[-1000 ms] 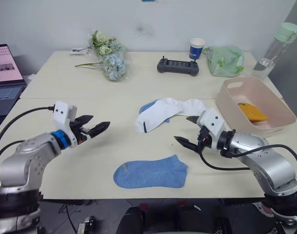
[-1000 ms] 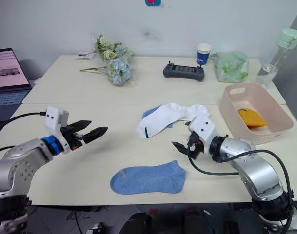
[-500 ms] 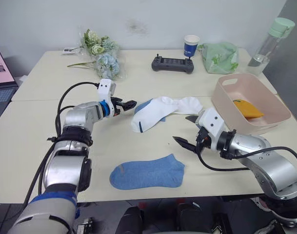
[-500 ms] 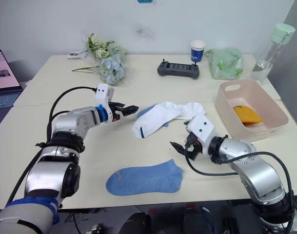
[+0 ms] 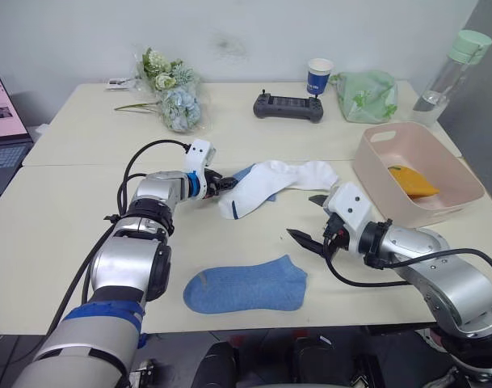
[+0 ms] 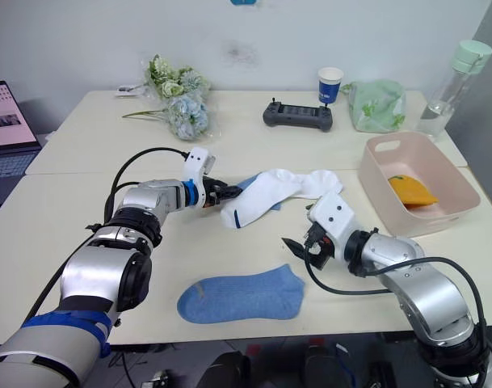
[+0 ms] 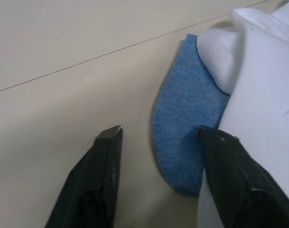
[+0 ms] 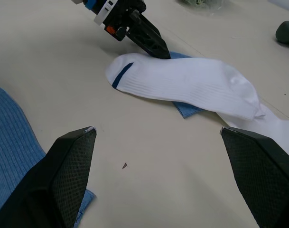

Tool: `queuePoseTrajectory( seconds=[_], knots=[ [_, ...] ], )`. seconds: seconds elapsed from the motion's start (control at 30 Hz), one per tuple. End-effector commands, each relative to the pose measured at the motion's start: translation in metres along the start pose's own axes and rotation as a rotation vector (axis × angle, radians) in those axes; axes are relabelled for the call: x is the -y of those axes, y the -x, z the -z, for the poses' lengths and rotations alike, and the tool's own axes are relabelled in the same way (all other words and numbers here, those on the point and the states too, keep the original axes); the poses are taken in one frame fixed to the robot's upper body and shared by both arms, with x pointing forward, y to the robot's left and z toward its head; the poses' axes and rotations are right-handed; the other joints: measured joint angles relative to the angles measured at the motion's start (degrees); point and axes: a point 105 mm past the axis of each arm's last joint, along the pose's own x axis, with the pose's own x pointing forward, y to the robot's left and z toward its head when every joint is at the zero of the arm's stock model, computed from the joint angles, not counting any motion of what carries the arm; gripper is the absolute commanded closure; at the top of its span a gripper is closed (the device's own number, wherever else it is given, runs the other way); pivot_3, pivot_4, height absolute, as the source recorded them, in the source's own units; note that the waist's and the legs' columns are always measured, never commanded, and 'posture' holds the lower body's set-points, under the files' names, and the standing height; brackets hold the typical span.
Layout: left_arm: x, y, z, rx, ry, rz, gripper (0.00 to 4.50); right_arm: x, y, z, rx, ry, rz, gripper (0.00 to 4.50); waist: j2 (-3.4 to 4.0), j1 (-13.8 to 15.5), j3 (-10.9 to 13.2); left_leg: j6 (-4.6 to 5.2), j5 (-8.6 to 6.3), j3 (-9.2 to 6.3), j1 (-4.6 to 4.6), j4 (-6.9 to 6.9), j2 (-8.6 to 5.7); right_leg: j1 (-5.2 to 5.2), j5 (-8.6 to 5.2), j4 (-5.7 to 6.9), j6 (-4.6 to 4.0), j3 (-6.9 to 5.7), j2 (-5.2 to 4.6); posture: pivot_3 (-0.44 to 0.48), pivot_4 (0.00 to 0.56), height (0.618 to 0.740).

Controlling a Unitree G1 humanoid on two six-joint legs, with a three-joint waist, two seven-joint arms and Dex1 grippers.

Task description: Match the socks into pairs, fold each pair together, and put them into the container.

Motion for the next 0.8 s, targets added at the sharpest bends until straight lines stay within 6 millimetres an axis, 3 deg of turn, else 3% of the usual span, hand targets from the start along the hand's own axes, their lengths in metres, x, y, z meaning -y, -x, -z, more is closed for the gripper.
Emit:
queuePoseTrajectory(
  seconds=[0.03, 0.2, 0.4, 0.8],
  knots=[
    [0.013, -0.007, 0.010, -0.023, 0.004, 0.073, 2.91, 0.000, 0.005, -0.013, 0.047, 0.025, 0.010, 0.00, 0.00, 0.26, 0.00, 0.00, 0.00, 0.00, 0.00, 0.00, 0.00, 0.00, 0.00, 0.00, 0.00, 0.00, -0.01, 0.000, 0.150, 0.740],
    [0.009, -0.002, -0.001, 0.040, 0.016, 0.069, 4.42, -0.001, 0.005, -0.013, 0.045, 0.023, 0.008, 0.00, 0.00, 0.31, 0.00, 0.00, 0.00, 0.03, -0.01, 0.02, -0.02, -0.01, 0.00, 0.00, 0.00, -0.01, -0.01, 0.000, 0.150, 0.740],
    [-0.003, 0.015, -0.032, 0.176, 0.049, 0.053, 4.47, -0.001, 0.004, -0.014, 0.047, 0.021, 0.007, 0.00, -0.01, 0.22, 0.01, 0.00, 0.00, 0.00, -0.02, 0.02, 0.00, -0.05, 0.00, 0.03, 0.00, -0.02, 0.00, 0.000, 0.150, 0.740],
    [-0.012, 0.073, -0.122, 0.456, 0.096, 0.085, 4.47, -0.002, 0.002, -0.014, 0.048, 0.026, -0.010, 0.00, -0.02, -0.49, 0.01, 0.00, 0.00, -0.07, -0.06, 0.06, 0.02, -0.08, 0.00, 0.08, 0.00, -0.02, 0.01, 0.000, 0.150, 0.740]
  ],
)
